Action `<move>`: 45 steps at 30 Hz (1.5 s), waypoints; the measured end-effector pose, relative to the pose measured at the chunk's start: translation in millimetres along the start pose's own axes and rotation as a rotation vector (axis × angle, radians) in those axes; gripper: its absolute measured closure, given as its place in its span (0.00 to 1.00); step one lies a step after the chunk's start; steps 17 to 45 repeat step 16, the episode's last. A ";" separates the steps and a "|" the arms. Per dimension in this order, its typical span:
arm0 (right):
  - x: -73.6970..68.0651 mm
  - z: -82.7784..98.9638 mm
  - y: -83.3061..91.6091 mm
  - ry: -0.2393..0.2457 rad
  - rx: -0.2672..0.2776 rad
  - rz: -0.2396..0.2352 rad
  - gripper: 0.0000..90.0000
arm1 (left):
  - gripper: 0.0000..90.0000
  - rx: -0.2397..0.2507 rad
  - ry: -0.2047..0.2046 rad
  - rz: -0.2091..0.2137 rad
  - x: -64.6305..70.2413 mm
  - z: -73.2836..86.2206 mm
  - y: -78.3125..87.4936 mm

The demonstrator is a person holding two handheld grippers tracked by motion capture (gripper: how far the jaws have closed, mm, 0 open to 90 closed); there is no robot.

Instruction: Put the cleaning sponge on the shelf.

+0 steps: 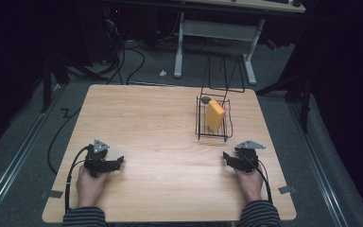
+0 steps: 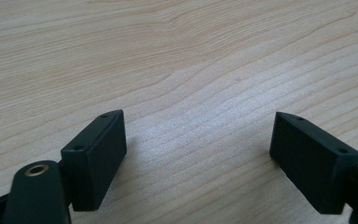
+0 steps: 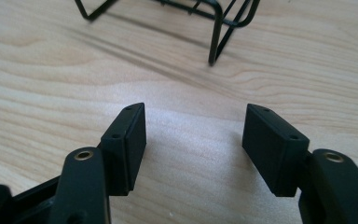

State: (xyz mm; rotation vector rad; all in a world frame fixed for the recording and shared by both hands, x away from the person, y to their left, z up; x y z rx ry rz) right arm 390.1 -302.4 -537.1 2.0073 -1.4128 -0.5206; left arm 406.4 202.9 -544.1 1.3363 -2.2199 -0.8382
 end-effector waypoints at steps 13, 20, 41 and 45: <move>-0.9 -0.1 -0.5 0.009 -0.006 0.009 0.40 | 0.21 0.000 0.000 0.000 0.0 0.1 0.0; -1.1 0.0 -0.5 0.007 -0.006 0.008 0.40 | 0.21 0.000 0.000 0.000 0.0 0.1 0.0; -1.1 0.0 -0.5 0.007 -0.006 0.008 0.40 | 0.21 0.000 0.000 0.000 0.0 0.1 0.0; -1.1 0.0 -0.5 0.007 -0.006 0.008 0.40 | 0.21 0.000 0.000 0.000 0.0 0.1 0.0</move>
Point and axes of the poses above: each handheld gripper's, and its own axes: y roughly backward along the jaws, z roughly out of its underside, x roughly to its right, the point moved 1 cm from there along -y, roughly forward along the jaws, and after that the axes turned 2 degrees about y, right-handed, at the moved point
